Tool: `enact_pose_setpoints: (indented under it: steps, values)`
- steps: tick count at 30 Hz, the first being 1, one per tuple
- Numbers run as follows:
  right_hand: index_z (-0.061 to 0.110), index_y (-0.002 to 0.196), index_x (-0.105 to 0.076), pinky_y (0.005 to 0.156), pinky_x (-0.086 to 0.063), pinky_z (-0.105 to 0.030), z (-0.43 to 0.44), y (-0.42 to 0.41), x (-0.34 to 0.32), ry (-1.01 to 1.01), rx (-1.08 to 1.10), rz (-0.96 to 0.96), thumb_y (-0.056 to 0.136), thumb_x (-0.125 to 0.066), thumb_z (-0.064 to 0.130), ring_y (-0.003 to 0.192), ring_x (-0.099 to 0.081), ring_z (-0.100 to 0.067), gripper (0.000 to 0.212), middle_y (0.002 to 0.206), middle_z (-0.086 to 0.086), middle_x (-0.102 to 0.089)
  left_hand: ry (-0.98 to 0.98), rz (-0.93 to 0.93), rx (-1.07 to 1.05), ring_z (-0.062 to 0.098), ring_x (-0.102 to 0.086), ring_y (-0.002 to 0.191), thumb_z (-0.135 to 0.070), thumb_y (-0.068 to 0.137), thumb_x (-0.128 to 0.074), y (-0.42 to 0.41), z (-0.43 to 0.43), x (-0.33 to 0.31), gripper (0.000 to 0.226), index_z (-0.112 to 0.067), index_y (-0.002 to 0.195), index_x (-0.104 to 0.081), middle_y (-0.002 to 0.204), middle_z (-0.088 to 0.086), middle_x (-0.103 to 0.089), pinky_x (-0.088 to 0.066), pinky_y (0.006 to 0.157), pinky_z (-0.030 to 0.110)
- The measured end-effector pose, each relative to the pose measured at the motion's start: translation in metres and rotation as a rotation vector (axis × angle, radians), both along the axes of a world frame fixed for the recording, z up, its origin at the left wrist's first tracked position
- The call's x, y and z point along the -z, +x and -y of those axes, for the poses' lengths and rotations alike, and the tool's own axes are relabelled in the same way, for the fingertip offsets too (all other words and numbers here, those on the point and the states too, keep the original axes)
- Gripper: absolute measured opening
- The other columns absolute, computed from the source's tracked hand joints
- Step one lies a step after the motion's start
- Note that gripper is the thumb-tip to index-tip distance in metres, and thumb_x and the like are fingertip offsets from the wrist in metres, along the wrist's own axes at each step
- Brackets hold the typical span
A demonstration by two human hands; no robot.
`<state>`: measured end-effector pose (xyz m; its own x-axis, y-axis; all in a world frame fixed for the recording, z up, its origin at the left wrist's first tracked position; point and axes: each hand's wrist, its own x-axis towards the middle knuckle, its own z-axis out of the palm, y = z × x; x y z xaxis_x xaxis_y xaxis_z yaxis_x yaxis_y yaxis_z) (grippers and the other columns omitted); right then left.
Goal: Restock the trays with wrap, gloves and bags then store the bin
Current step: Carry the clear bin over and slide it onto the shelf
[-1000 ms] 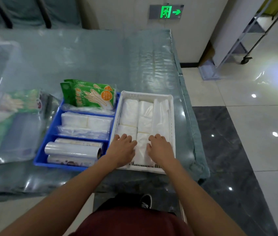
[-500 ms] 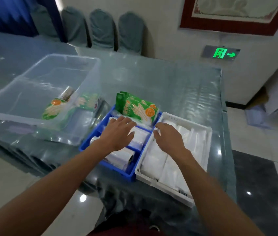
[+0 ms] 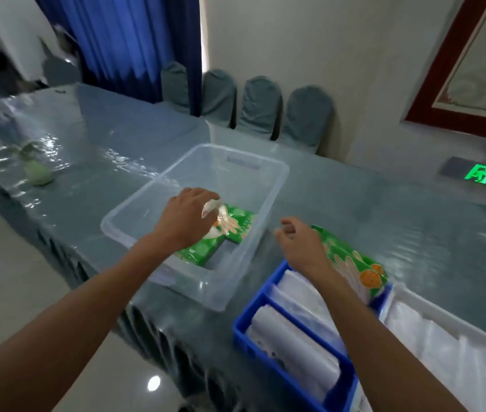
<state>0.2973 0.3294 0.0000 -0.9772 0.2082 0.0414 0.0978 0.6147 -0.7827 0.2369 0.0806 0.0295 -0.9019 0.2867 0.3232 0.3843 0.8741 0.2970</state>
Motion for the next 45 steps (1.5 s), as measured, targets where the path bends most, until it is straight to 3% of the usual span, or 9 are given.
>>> enact_pose_setpoints:
  steps: [7,12,14,16,23,28,34,39,45]
  values:
    - [0.010,0.136,-0.051,0.085,-0.050,-0.037,0.063,-0.074,0.009,-0.120,0.276,0.109,0.095,-0.061,0.032,0.091,-0.064,-0.029,0.048,0.097,-0.009,-0.064,0.081,0.184,-0.221,0.030,-0.044,0.134,-0.041,0.087,-0.060,-0.126,0.112,0.009,0.051,-0.023,0.135,-0.057,0.142,0.006,-0.055,-0.037,0.110,0.048]
    - [0.009,0.111,-0.061,0.073,-0.051,-0.035,0.076,-0.088,0.017,-0.314,0.450,0.105,0.093,-0.064,0.022,0.088,-0.064,-0.025,0.023,0.102,-0.008,-0.067,0.309,0.486,-0.248,0.032,-0.065,0.102,-0.031,0.086,-0.064,-0.179,0.136,0.027,0.039,-0.016,0.122,-0.064,0.112,0.011,-0.070,-0.051,0.089,0.036]
    - [0.006,0.096,-0.066,0.062,-0.045,-0.030,0.077,-0.094,0.021,-0.380,0.516,0.111,0.092,-0.064,0.017,0.077,-0.060,-0.025,0.012,0.085,-0.009,-0.065,0.447,0.557,-0.274,0.031,-0.067,0.083,-0.028,0.086,-0.064,-0.192,0.136,0.031,0.027,-0.013,0.107,-0.069,0.093,0.012,-0.071,-0.056,0.071,0.034]
    - [0.009,0.075,-0.060,0.059,-0.040,-0.029,0.077,-0.098,0.023,-0.461,0.584,0.125,0.090,-0.063,0.015,0.067,-0.053,-0.024,0.017,0.069,-0.009,-0.056,0.594,0.628,-0.310,0.028,-0.059,0.062,-0.026,0.089,-0.063,-0.201,0.136,0.035,0.022,-0.005,0.092,-0.069,0.078,0.014,-0.064,-0.046,0.052,0.025]
    - [0.008,0.074,-0.055,0.059,-0.032,-0.034,0.091,-0.100,0.026,-0.452,0.708,0.111,0.084,-0.062,0.023,0.065,-0.043,-0.021,0.019,0.069,-0.012,-0.046,0.807,0.888,-0.357,0.017,-0.036,0.048,-0.035,0.095,-0.058,-0.203,0.135,0.037,0.029,-0.011,0.080,-0.055,0.068,0.005,-0.045,-0.025,0.052,0.021]
    - [0.011,0.070,-0.045,0.056,-0.026,-0.032,0.097,-0.087,0.018,-0.427,0.696,0.060,0.087,-0.061,0.018,0.061,-0.034,-0.019,0.024,0.066,-0.010,-0.036,0.868,0.871,-0.321,0.016,-0.034,0.047,-0.034,0.095,-0.059,-0.197,0.143,0.036,0.028,-0.012,0.079,-0.053,0.069,0.006,-0.045,-0.025,0.052,0.021]
    - [0.010,0.081,-0.057,0.053,-0.028,-0.029,0.096,-0.068,-0.032,-0.428,0.655,-0.119,0.089,-0.062,0.019,0.060,-0.038,-0.018,0.014,0.067,-0.009,-0.042,0.973,0.732,-0.202,0.012,-0.028,0.042,-0.035,0.096,-0.057,-0.182,0.143,-0.017,0.029,-0.017,0.074,-0.049,0.060,0.001,-0.038,-0.022,0.045,0.018]
    - [0.014,0.069,-0.055,0.053,-0.029,-0.031,0.080,-0.027,-0.072,-0.468,0.685,-0.267,0.086,-0.065,0.022,0.057,-0.037,-0.018,0.021,0.059,-0.003,-0.041,1.053,0.674,-0.071,0.006,-0.027,0.029,-0.036,0.095,-0.058,-0.149,0.125,-0.064,0.034,-0.019,0.067,-0.047,0.055,-0.001,-0.038,-0.022,0.035,0.013]
    - [0.017,0.063,-0.051,0.051,-0.027,-0.030,0.045,0.072,-0.107,-0.503,0.758,-0.385,0.085,-0.067,0.023,0.054,-0.033,-0.017,0.027,0.056,-0.001,-0.039,1.025,0.646,0.066,0.013,-0.030,0.041,-0.035,0.096,-0.055,-0.077,0.071,-0.106,0.033,-0.019,0.069,-0.046,0.060,0.001,-0.040,-0.024,0.037,0.017]
